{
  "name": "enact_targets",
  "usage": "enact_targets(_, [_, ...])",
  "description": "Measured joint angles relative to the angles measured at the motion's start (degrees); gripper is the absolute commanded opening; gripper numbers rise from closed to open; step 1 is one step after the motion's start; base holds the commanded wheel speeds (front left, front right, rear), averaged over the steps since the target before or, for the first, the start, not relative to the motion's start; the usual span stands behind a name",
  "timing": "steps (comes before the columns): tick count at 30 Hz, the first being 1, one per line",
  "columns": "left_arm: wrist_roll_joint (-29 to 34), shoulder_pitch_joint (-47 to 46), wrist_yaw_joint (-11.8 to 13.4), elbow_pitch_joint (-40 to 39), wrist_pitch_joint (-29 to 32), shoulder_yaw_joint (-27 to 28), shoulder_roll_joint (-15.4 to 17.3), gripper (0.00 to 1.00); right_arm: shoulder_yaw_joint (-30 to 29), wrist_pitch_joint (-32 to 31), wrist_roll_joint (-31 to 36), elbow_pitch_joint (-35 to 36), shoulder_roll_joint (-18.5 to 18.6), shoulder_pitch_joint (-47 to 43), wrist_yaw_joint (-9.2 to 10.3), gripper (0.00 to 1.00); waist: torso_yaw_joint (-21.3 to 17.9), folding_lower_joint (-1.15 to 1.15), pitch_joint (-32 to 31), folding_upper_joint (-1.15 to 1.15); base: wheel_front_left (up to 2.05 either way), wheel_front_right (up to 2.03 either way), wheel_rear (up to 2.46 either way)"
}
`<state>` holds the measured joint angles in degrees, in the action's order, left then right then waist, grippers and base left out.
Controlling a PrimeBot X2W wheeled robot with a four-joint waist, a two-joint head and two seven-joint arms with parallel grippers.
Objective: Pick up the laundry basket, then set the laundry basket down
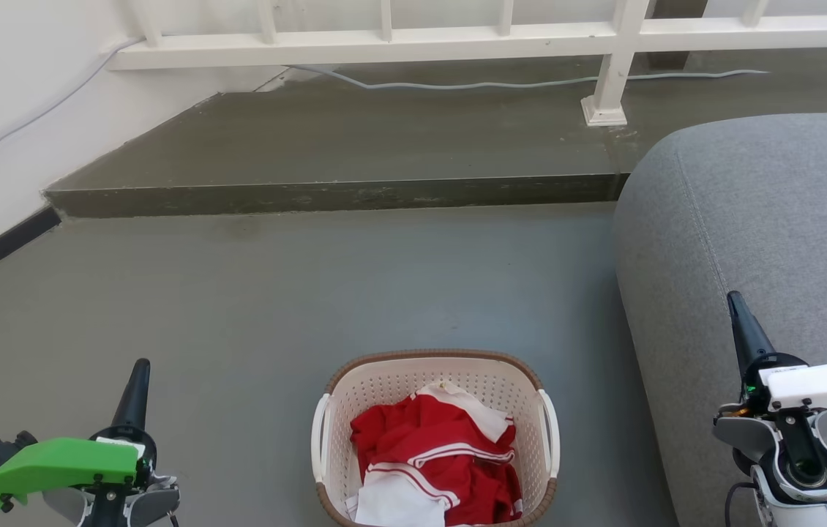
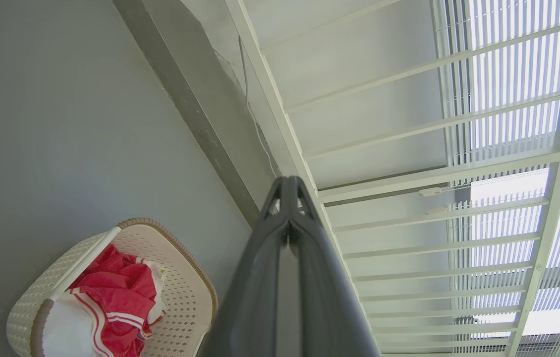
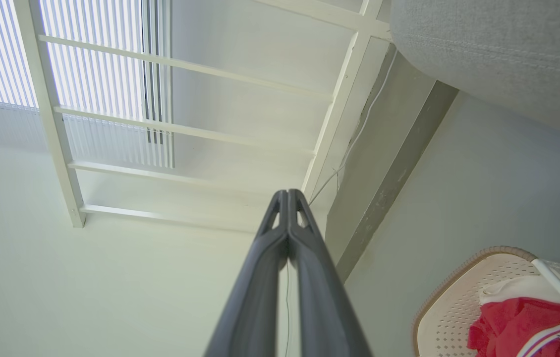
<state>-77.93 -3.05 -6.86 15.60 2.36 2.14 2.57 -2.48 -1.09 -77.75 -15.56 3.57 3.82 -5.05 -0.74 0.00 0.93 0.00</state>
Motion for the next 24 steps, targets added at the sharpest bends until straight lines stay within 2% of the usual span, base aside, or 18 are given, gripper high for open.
enact_targets(19, [-12.4,-0.2,-0.1,0.2,3.8,2.2,-0.3,0.00,-3.4,-3.6,-14.1,-0.2,-0.2,0.0,-1.51,0.00,0.7,0.00,-0.7,0.00,0.00,0.00,0.00])
enact_targets(24, [-13.7,-0.2,-0.1,0.2,4.0,2.5,-0.4,0.00,-3.8,-4.0,-15.0,-0.2,-0.3,0.0,-1.51,0.00,0.7,0.00,-0.8,0.00,0.00,0.00,0.00])
